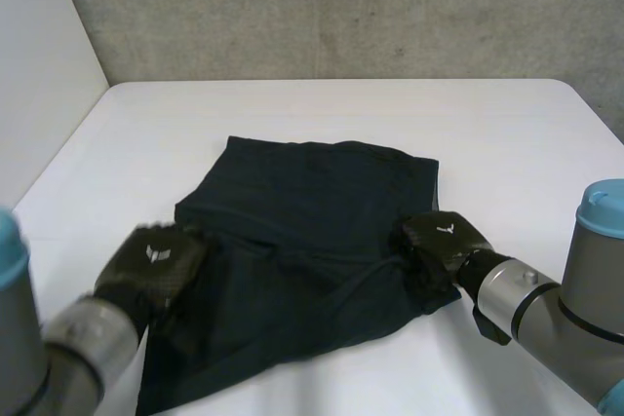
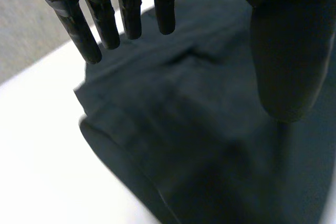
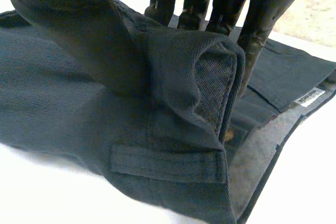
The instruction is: Fold the shorts.
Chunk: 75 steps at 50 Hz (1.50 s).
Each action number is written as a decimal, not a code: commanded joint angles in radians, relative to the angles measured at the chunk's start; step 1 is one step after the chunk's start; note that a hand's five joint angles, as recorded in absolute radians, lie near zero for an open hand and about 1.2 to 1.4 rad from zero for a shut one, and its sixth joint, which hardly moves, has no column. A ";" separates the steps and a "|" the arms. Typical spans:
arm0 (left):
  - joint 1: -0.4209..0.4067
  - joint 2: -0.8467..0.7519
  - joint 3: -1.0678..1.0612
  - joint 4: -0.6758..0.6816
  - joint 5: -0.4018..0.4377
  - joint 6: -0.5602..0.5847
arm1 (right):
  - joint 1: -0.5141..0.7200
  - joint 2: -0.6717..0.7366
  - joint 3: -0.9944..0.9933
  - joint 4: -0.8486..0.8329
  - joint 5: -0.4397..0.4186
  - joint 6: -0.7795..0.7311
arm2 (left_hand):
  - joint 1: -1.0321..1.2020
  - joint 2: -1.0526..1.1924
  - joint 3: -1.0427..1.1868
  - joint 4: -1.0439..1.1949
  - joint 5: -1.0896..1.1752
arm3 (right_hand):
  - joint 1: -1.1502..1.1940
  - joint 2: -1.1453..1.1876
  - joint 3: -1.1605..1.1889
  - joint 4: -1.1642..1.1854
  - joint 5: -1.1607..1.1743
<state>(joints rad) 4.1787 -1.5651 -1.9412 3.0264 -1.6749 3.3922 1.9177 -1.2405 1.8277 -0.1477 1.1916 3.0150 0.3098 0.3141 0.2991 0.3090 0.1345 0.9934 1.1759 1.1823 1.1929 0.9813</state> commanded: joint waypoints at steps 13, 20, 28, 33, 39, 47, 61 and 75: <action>-0.042 -0.125 -0.156 0.133 -0.121 -0.002 | -0.055 0.010 0.016 -0.030 0.005 0.041 | 0.307 0.303 0.318 0.308 0.308 | 0.403 0.220 0.214 0.203 0.240; -0.043 -0.148 -0.116 0.204 -0.160 -0.001 | -0.043 -0.008 0.022 -0.009 -0.006 -0.026 | 1.087 1.082 1.097 1.087 1.087 | 0.403 0.220 0.214 0.203 0.240; -0.046 0.068 -0.133 0.119 -0.157 0.174 | -0.040 -0.229 0.096 0.278 -0.010 -0.502 | 1.087 1.082 1.097 1.087 1.087 | 0.403 0.220 0.214 0.203 0.240; -0.048 0.119 -0.165 -0.055 -0.151 0.338 | -0.052 -0.292 0.125 0.616 0.005 -0.798 | 1.087 1.082 1.097 1.087 1.087 | 0.403 0.220 0.214 0.203 0.240; -0.025 0.119 -0.139 -0.124 -0.073 0.387 | -0.084 -0.329 0.110 0.816 0.003 -0.933 | 1.087 1.082 1.097 1.087 1.087 | 0.403 0.220 0.214 0.203 0.240; -0.002 -0.073 0.039 0.073 -0.009 0.415 | -0.092 -0.196 -0.034 0.597 0.020 -0.707 | 1.087 1.082 1.097 1.087 1.087 | 0.403 0.220 0.214 0.203 0.240; 0.000 -0.685 0.660 0.471 -0.023 0.536 | -0.066 0.094 -0.320 0.257 0.230 -0.578 | 1.087 1.082 1.097 1.087 1.087 | 0.403 0.220 0.214 0.203 0.240; -0.006 -0.972 0.936 0.508 -0.045 0.589 | -0.068 0.368 -0.567 0.027 0.241 -0.479 | -0.097 -0.102 -0.087 -0.097 -0.097 | -0.775 -0.958 -0.964 -0.975 -0.938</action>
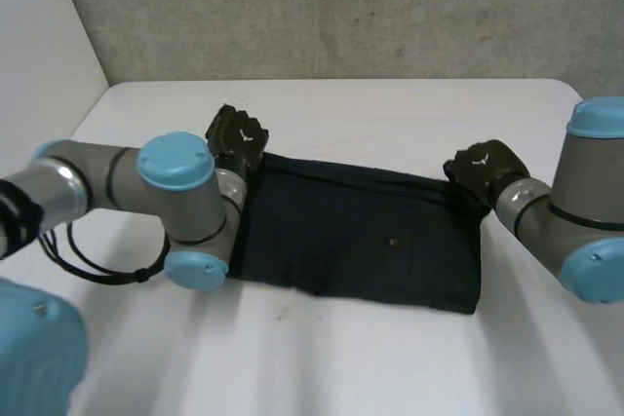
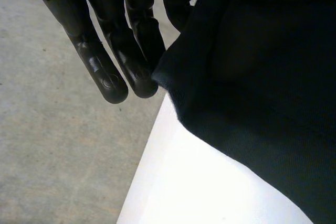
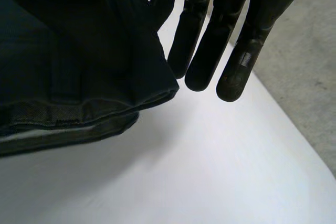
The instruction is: Fold the shorts.
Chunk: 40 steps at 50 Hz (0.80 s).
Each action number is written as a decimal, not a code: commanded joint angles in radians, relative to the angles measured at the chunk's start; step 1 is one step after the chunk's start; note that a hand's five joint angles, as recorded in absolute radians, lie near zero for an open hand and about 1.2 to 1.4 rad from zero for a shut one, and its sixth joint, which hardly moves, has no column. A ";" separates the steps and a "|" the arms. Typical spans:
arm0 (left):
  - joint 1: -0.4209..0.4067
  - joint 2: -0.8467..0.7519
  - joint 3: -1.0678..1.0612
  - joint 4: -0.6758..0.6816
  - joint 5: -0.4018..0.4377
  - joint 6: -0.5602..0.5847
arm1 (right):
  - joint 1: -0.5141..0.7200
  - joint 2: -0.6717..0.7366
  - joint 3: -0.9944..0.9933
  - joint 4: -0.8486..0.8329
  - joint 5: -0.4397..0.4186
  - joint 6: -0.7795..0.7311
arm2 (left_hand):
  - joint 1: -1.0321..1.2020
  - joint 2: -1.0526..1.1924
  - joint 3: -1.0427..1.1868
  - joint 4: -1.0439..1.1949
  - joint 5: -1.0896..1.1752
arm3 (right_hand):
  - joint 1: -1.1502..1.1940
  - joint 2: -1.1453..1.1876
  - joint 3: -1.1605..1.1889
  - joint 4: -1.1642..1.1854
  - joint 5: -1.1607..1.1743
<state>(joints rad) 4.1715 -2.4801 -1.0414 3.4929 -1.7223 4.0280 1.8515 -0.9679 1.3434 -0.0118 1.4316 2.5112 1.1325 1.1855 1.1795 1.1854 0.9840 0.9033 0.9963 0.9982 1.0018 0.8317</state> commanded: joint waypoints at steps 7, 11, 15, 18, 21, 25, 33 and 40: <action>-0.008 0.059 -0.046 0.086 0.003 -0.234 | -0.011 -0.001 -0.017 -0.200 0.012 0.089 | -0.958 -1.011 -1.005 -1.011 -0.984 | -0.729 -0.822 -0.824 -0.827 -0.832; -0.002 0.193 -0.172 0.086 0.012 -0.313 | -0.011 -0.132 0.074 -0.192 0.015 0.124 | -0.958 -1.011 -1.005 -1.011 -0.984 | -0.729 -0.822 -0.824 -0.827 -0.832; -0.001 0.341 -0.308 0.080 0.015 -0.365 | -0.012 -0.265 0.222 -0.162 0.006 0.175 | -0.958 -1.011 -1.005 -1.011 -0.984 | -0.729 -0.822 -0.824 -0.827 -0.832; -0.001 0.446 -0.428 0.051 0.015 -0.420 | -0.014 -0.357 0.325 -0.122 -0.008 0.235 | -0.954 -1.007 -1.001 -1.007 -0.980 | -0.729 -0.822 -0.824 -0.827 -0.832; -0.002 0.509 -0.515 0.017 0.015 -0.480 | -0.015 -0.419 0.425 -0.086 -0.046 0.299 | -0.951 -1.004 -0.998 -1.004 -0.977 | -0.654 -0.747 -0.749 -0.753 -0.757; -0.002 0.564 -0.614 -0.018 0.018 -0.553 | -0.015 -0.453 0.558 -0.092 -0.132 0.345 | -0.951 -1.004 -0.998 -1.004 -0.977 | -0.338 -0.431 -0.433 -0.436 -0.441; 0.001 0.610 -0.747 -0.015 0.020 -0.620 | -0.006 -0.423 0.689 -0.210 -0.203 0.344 | -0.951 -1.004 -0.998 -1.004 -0.977 | -0.275 -0.368 -0.370 -0.374 -0.378; 0.018 0.607 -0.755 -0.011 0.018 -0.621 | -0.002 -0.295 0.692 -0.379 -0.120 0.281 | -0.951 -1.004 -0.998 -1.004 -0.977 | -0.129 -0.222 -0.224 -0.227 -0.232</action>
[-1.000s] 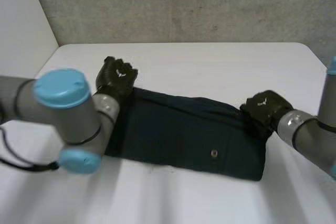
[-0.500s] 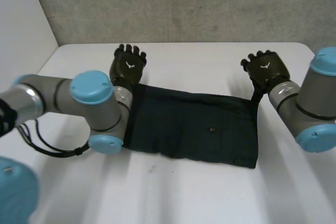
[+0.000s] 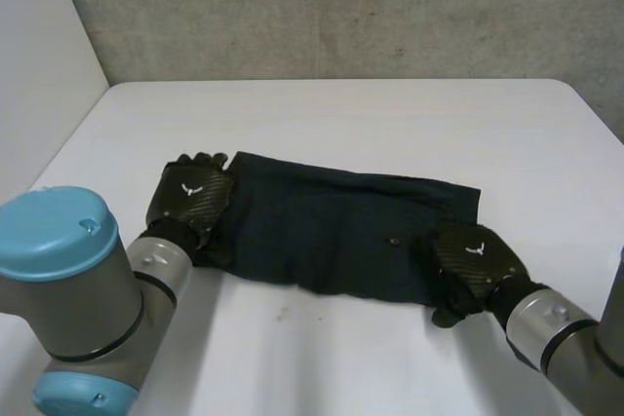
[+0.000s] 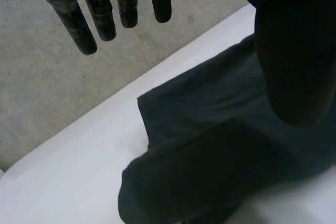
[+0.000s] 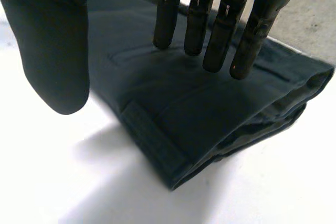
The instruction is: Fold the shorts.
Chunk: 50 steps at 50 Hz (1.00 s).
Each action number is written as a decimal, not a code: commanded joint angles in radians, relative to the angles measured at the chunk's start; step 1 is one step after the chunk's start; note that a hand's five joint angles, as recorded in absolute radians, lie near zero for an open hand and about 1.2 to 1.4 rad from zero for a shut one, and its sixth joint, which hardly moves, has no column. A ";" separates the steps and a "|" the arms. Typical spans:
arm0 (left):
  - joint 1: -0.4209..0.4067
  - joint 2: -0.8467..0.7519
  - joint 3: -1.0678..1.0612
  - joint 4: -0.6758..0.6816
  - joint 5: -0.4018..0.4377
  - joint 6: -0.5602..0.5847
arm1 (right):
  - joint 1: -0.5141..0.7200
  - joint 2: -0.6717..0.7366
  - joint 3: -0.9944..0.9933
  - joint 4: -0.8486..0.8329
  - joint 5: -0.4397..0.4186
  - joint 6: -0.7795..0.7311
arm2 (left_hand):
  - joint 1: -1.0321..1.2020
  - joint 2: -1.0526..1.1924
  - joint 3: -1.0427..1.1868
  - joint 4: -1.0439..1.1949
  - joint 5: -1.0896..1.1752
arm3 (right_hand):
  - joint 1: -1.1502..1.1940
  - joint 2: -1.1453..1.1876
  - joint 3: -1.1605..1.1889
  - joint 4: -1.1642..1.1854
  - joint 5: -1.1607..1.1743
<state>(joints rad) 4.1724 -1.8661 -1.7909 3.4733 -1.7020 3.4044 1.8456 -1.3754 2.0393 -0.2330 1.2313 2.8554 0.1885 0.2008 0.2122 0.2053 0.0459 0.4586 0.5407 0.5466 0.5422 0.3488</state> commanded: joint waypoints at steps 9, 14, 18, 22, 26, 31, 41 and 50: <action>0.025 -0.016 -0.013 0.015 -0.004 0.003 | -0.009 0.159 -0.021 -0.233 0.174 -0.214 | -0.007 -0.020 -0.031 -0.024 -0.039 | 0.938 0.856 0.850 0.854 0.873; 0.021 -0.016 -0.015 0.015 -0.005 0.003 | -0.037 0.154 -0.021 -0.218 0.172 -0.226 | -0.007 -0.020 -0.031 -0.024 -0.039 | 0.938 0.856 0.850 0.854 0.873; 0.023 -0.004 -0.022 0.015 -0.007 0.003 | -0.071 0.104 -0.034 -0.168 0.163 -0.258 | -0.007 -0.020 -0.031 -0.024 -0.039 | 0.938 0.856 0.850 0.854 0.873; 0.023 0.015 -0.028 0.015 -0.007 0.003 | -0.137 0.030 -0.080 -0.046 0.142 -0.367 | -0.007 -0.020 -0.031 -0.024 -0.039 | 0.938 0.856 0.850 0.854 0.873; 0.023 0.022 -0.030 0.015 -0.008 0.003 | -0.178 -0.002 -0.186 0.070 0.120 -0.589 | -0.010 -0.023 -0.034 -0.027 -0.042 | 0.938 0.856 0.850 0.854 0.873; 0.023 0.030 -0.030 0.015 -0.008 0.003 | -0.070 -0.002 -0.309 0.126 0.102 -0.748 | -0.010 -0.023 -0.034 -0.027 -0.042 | 0.938 0.856 0.850 0.854 0.873; 0.023 0.036 -0.036 0.017 -0.008 0.003 | 0.320 0.203 -0.524 0.204 -0.146 -0.837 | -0.010 -0.023 -0.034 -0.027 -0.042 | 0.938 0.856 0.850 0.854 0.873; 0.034 0.045 -0.035 0.018 -0.010 0.003 | 0.419 0.357 -0.585 0.233 -0.343 -0.869 | -0.010 -0.023 -0.034 -0.027 -0.042 | 0.938 0.856 0.850 0.854 0.873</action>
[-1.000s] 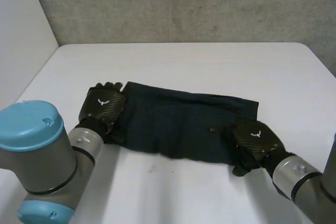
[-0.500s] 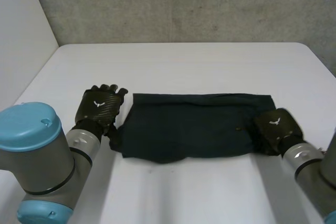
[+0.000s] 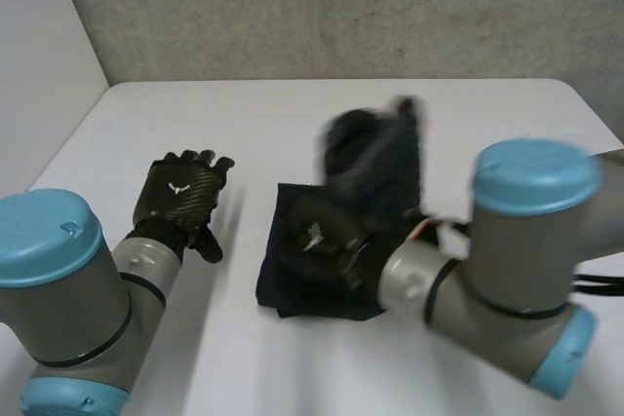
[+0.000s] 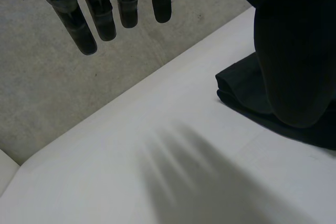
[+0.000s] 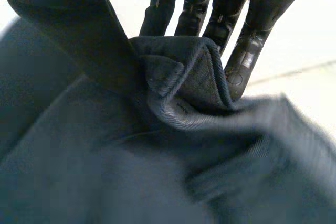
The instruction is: Fold the shorts.
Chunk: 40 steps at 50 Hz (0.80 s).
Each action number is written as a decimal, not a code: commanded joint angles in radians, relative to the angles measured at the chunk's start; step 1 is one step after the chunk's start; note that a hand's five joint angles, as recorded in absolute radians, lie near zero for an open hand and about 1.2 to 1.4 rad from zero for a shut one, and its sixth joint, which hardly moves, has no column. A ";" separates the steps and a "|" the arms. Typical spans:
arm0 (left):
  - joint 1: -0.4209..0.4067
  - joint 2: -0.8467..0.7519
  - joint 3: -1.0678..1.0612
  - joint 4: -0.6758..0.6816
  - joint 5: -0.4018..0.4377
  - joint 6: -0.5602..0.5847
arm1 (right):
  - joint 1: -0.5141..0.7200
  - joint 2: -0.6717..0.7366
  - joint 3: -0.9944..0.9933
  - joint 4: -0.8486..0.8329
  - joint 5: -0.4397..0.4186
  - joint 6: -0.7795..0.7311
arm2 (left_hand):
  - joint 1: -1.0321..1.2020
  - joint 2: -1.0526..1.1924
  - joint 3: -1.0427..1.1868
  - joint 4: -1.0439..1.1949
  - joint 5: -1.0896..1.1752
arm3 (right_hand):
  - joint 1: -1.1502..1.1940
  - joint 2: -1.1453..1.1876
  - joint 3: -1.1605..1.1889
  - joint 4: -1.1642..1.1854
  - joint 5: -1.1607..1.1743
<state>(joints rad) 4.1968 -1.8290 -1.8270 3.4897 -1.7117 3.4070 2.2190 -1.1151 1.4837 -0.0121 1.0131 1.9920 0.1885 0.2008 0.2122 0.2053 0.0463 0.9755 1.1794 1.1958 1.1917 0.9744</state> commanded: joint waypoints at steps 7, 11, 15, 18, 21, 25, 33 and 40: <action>0.017 0.025 0.063 0.009 0.003 0.002 | 0.041 0.077 -0.002 0.021 -0.128 0.092 | -0.013 -0.025 -0.037 -0.030 -0.046 | -0.801 -1.005 -1.021 -1.017 -0.974; 0.008 0.024 0.153 -0.001 -0.002 -0.003 | 0.008 -0.030 0.000 0.008 -0.078 0.409 | -0.007 -0.020 -0.031 -0.024 -0.040 | -0.801 -1.005 -1.021 -1.017 -0.974; -0.021 0.017 0.213 -0.003 -0.002 -0.018 | -0.015 -0.110 -0.011 0.004 0.093 0.788 | -0.004 -0.017 -0.028 -0.021 -0.037 | -0.801 -1.005 -1.021 -1.017 -0.974; -0.069 0.010 0.253 -0.009 -0.002 -0.041 | -0.038 -0.126 -0.023 0.006 0.192 1.000 | 0.002 -0.011 -0.022 -0.015 -0.031 | -0.801 -1.005 -1.021 -1.017 -0.974; -0.104 -0.015 0.287 -0.043 -0.002 -0.070 | -0.068 -0.123 -0.037 0.038 0.237 1.065 | 0.010 -0.002 -0.013 -0.007 -0.022 | -0.801 -1.005 -1.021 -1.017 -0.974; -0.127 -0.068 0.327 -0.144 -0.003 -0.133 | -0.096 -0.108 -0.056 0.095 0.251 1.021 | 0.028 0.016 0.004 0.011 -0.004 | -0.801 -1.005 -1.021 -1.017 -0.974; -0.153 -0.223 0.373 -0.322 -0.009 -0.233 | -0.101 0.092 -0.154 0.112 0.308 0.955 | 0.034 0.022 0.010 0.017 0.001 | -0.801 -1.005 -1.021 -1.017 -0.974; -0.150 -0.345 0.403 -0.382 -0.094 -0.206 | -0.102 0.242 -0.206 0.109 0.387 0.898 | 0.031 0.019 0.007 0.014 -0.001 | -0.801 -1.005 -1.021 -1.017 -0.974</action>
<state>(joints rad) 4.0412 -2.0782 -1.4478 3.1554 -1.7379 3.1742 2.1160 -0.9844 1.3158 0.1037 1.3411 2.9389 0.1914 0.2009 0.2123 0.2054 0.0463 0.2048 0.2246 0.2103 0.2355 0.0694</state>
